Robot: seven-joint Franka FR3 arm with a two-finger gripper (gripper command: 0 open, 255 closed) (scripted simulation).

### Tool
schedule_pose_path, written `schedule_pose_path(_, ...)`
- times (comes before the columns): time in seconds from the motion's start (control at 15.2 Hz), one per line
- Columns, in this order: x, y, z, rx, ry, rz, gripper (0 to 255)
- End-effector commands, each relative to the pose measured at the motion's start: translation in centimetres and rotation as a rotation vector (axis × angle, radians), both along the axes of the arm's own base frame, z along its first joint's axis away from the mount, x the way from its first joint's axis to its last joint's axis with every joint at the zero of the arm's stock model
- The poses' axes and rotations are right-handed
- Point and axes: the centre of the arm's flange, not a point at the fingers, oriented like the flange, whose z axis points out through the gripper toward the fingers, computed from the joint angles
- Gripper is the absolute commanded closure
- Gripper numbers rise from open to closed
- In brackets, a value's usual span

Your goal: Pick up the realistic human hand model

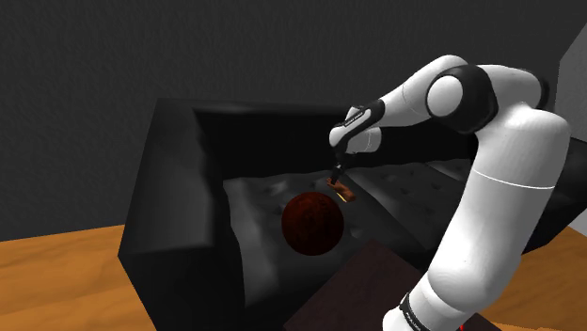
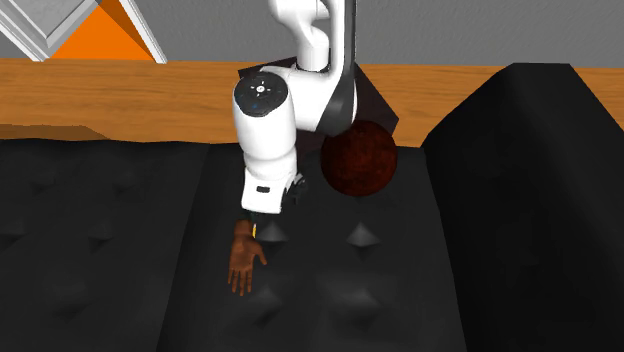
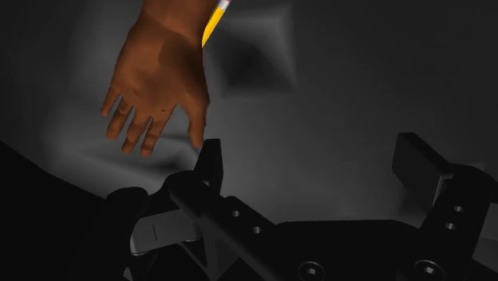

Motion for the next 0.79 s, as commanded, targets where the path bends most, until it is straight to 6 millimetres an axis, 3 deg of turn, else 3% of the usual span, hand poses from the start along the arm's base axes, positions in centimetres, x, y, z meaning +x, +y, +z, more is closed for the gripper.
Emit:
schedule_pose_path(0.0,1.0,-1.7,-1.5,-0.009,-0.005,0.008,0)
schedule_pose_path(0.4,4.5,-6.8,-5.9,-0.036,-0.017,0.03,0)
schedule_pose_path(0.73,4.8,-7.2,-8.4,-0.038,-0.018,0.032,0)
